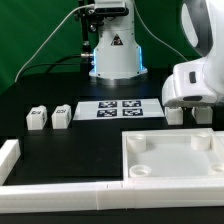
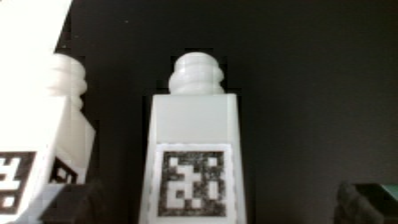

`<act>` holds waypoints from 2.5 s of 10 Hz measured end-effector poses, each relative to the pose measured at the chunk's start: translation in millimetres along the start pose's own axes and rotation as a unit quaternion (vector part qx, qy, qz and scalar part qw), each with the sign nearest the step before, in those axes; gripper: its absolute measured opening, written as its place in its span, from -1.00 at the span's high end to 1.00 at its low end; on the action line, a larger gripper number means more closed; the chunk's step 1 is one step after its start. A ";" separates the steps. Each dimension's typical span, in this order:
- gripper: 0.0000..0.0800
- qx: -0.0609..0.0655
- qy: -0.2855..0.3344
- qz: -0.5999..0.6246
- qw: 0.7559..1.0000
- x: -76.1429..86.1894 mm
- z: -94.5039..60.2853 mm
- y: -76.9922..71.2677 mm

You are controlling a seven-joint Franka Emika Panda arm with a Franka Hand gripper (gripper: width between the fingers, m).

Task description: Assemble one leg

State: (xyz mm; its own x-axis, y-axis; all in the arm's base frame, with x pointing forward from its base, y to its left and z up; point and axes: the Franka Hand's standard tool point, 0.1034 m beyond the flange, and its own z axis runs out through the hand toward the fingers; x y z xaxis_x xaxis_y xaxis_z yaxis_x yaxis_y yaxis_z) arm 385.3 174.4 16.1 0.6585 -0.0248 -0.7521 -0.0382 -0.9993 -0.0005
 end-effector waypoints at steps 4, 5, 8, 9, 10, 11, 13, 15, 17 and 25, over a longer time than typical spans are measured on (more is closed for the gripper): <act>-0.50 -0.001 -0.005 0.000 1.000 0.7 4.9 0.1; -0.50 -0.001 -0.005 0.000 1.000 0.7 4.9 0.1; 0.28 -0.001 -0.005 0.000 1.000 0.7 4.9 0.1; 0.28 -0.001 -0.005 0.000 1.000 0.7 4.9 0.1; 0.28 -0.001 -0.005 0.000 1.000 0.7 4.9 0.1; 0.28 -0.001 -0.005 0.000 1.000 0.7 4.9 0.1; 0.28 -0.001 -0.005 0.000 1.000 0.7 4.9 0.1; 0.27 0.000 -0.004 0.000 1.000 0.9 4.2 0.2; 0.27 0.002 0.018 -0.023 1.000 -7.2 -34.4 6.3; 0.27 0.028 0.355 -0.053 0.933 -48.7 -181.4 49.1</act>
Offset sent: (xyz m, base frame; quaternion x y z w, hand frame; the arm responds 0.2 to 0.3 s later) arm 0.0000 0.0000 0.0000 0.0000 0.0000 0.0000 1.0000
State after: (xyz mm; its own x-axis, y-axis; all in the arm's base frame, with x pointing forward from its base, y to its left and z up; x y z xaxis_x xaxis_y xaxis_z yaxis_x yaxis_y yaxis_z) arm 487.6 121.3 172.3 0.9919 0.0414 -0.1204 0.0295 -0.9946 -0.0995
